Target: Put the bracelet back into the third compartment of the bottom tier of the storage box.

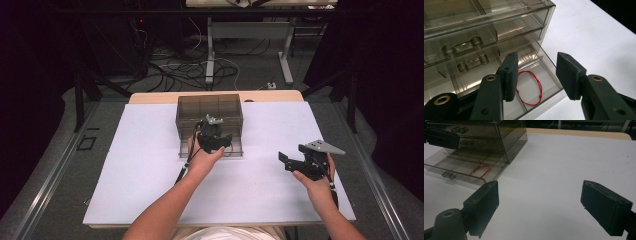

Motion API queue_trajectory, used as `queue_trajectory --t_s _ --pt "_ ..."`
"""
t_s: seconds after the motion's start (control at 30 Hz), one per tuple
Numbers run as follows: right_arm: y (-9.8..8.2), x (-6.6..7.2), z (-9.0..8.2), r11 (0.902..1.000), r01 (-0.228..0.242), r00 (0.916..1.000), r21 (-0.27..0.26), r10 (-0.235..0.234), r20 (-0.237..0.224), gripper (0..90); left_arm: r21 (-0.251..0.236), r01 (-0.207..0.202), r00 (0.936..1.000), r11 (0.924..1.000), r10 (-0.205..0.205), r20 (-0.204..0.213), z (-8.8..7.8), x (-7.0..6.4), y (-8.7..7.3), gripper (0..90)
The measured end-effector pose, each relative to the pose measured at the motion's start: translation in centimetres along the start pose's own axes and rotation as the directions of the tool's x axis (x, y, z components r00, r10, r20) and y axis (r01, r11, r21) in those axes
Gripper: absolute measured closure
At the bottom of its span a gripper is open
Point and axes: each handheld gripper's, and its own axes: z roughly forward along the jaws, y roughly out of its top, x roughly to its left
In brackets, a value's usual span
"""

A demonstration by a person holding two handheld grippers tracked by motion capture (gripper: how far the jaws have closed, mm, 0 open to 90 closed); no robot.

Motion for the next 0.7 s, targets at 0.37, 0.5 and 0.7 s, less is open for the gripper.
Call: queue_trajectory --t_s 0.37,0.5,0.7 --pt "0.0 0.0 0.0 1.0000 0.007 1.0000 0.000 -0.007 0.002 14.5 -0.059 -0.032 0.9993 0.9977 0.031 -0.023 -1.6 0.5 -0.3 38.7" --pt "0.0 0.0 0.0 1.0000 0.003 1.0000 0.001 -0.003 0.003 14.5 -0.064 -0.039 0.9989 0.9972 0.037 -0.027 -2.3 0.5 -0.5 34.1" --pt "0.0 0.0 0.0 1.0000 0.003 1.0000 0.001 -0.003 0.005 14.5 -0.080 -0.051 0.9986 0.9955 0.050 -0.019 -3.2 0.5 -0.6 32.3"
